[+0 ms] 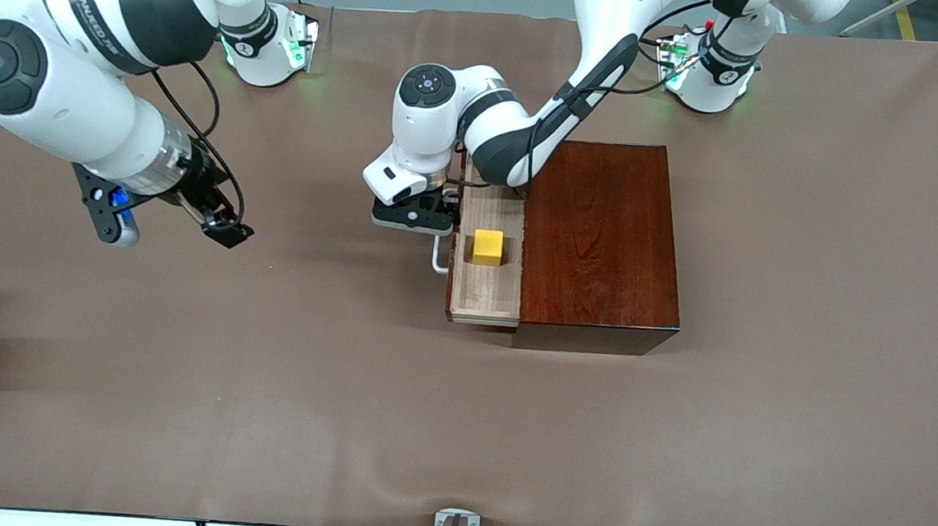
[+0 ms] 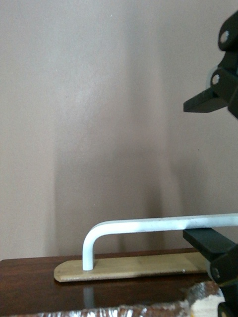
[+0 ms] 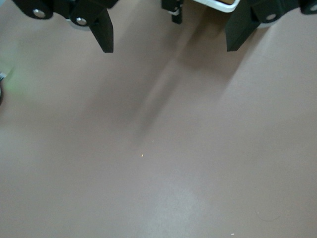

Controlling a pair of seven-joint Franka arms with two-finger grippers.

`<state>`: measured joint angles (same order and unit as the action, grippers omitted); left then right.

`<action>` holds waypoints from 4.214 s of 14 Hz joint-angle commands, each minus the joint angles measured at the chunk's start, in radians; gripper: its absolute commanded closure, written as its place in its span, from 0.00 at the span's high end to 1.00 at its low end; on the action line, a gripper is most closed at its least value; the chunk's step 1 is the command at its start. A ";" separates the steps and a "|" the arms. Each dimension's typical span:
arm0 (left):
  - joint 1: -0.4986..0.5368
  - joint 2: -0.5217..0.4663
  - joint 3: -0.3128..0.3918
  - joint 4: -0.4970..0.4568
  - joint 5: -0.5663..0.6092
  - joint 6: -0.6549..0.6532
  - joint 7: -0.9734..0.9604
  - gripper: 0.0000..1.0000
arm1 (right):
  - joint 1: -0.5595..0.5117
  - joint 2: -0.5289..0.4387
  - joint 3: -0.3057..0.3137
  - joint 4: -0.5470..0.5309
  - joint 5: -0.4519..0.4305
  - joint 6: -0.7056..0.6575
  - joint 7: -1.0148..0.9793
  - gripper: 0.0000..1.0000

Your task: Open drawer, take yellow block, close drawer

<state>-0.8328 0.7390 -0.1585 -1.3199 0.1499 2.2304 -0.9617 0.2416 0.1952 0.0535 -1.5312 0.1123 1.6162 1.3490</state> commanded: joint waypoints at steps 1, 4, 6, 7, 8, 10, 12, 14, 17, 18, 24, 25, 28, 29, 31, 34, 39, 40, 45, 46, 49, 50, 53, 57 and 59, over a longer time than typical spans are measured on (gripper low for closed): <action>-0.020 -0.042 -0.041 0.060 -0.064 -0.029 -0.012 1.00 | 0.025 0.004 -0.006 -0.004 0.030 0.011 0.080 1.00; 0.029 -0.153 -0.039 0.059 -0.113 -0.147 -0.011 1.00 | 0.025 0.004 -0.006 -0.003 0.040 0.036 0.130 1.00; 0.081 -0.217 -0.039 0.056 -0.113 -0.227 -0.006 1.00 | 0.025 -0.002 -0.007 -0.003 0.070 0.036 0.145 1.00; 0.098 -0.254 -0.036 0.054 -0.107 -0.270 -0.006 1.00 | 0.031 -0.002 -0.006 -0.001 0.070 0.040 0.180 1.00; 0.122 -0.303 -0.033 0.047 -0.105 -0.311 -0.005 1.00 | 0.051 -0.002 -0.006 -0.001 0.070 0.059 0.226 1.00; 0.177 -0.366 -0.032 0.034 -0.101 -0.441 0.000 1.00 | 0.115 0.001 -0.007 0.002 0.051 0.099 0.307 1.00; 0.259 -0.430 -0.033 0.022 -0.099 -0.582 0.018 1.00 | 0.180 0.041 -0.009 0.014 0.044 0.109 0.358 1.00; 0.349 -0.507 -0.035 -0.025 -0.099 -0.643 0.159 1.00 | 0.238 0.078 -0.007 0.019 0.040 0.132 0.476 1.00; 0.504 -0.645 -0.038 -0.165 -0.107 -0.646 0.418 1.00 | 0.327 0.156 -0.007 0.020 0.030 0.215 0.658 1.00; 0.539 -0.686 -0.038 -0.207 -0.108 -0.641 0.472 1.00 | 0.344 0.185 -0.007 0.028 0.030 0.246 0.705 1.00; 0.770 -0.819 -0.036 -0.358 -0.128 -0.598 0.805 1.00 | 0.409 0.343 -0.007 0.150 0.038 0.356 0.973 1.00; 0.825 -0.823 -0.036 -0.378 -0.147 -0.579 0.868 1.00 | 0.415 0.361 -0.007 0.164 0.038 0.370 0.987 1.00; 0.948 -0.826 -0.036 -0.398 -0.182 -0.558 1.023 1.00 | 0.421 0.417 -0.007 0.206 0.030 0.370 0.957 1.00; 0.952 -0.826 -0.036 -0.395 -0.182 -0.558 1.031 1.00 | 0.439 0.417 -0.007 0.204 0.009 0.370 0.890 1.00; 0.952 -0.823 -0.036 -0.384 -0.181 -0.558 1.031 1.00 | 0.464 0.421 -0.007 0.203 0.004 0.370 0.838 1.00; 0.948 -0.810 -0.039 -0.352 -0.165 -0.560 1.011 1.00 | 0.487 0.443 -0.007 0.203 0.003 0.375 0.841 1.00; 0.948 -0.774 -0.042 -0.326 -0.158 -0.557 1.000 1.00 | 0.489 0.466 -0.007 0.201 -0.002 0.455 0.891 1.00; 0.948 -0.774 -0.042 -0.326 -0.158 -0.557 1.000 1.00 | 0.489 0.475 -0.007 0.201 -0.003 0.455 0.891 1.00; 0.948 -0.774 -0.044 -0.328 -0.158 -0.557 1.000 1.00 | 0.509 0.510 -0.009 0.198 -0.002 0.505 0.892 1.00; 0.945 -0.774 -0.044 -0.326 -0.158 -0.557 1.000 1.00 | 0.510 0.517 -0.009 0.198 0.000 0.510 0.892 1.00; 0.940 -0.774 -0.045 -0.329 -0.158 -0.557 1.000 1.00 | 0.512 0.523 -0.011 0.168 -0.006 0.536 0.889 0.83; 0.942 -0.771 -0.044 -0.326 -0.156 -0.555 1.000 1.00 | 0.512 0.521 -0.009 0.169 -0.011 0.544 0.878 0.19; 0.940 -0.771 -0.047 -0.328 -0.158 -0.560 1.000 1.00 | 0.504 0.515 -0.009 0.174 -0.011 0.553 0.883 0.00; 0.949 -0.770 -0.050 -0.323 -0.158 -0.560 1.002 1.00 | 0.490 0.481 -0.015 0.180 -0.013 0.541 0.880 0.00; 0.946 -0.771 -0.050 -0.325 -0.158 -0.560 1.000 1.00 | 0.469 0.420 -0.014 0.180 -0.013 0.506 0.868 0.00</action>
<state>0.1102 -0.0424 -0.2020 -1.6674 -0.0136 1.6766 0.0500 0.7345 0.6916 0.0322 -1.3376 0.1169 2.1657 2.2123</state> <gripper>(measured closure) 0.000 0.445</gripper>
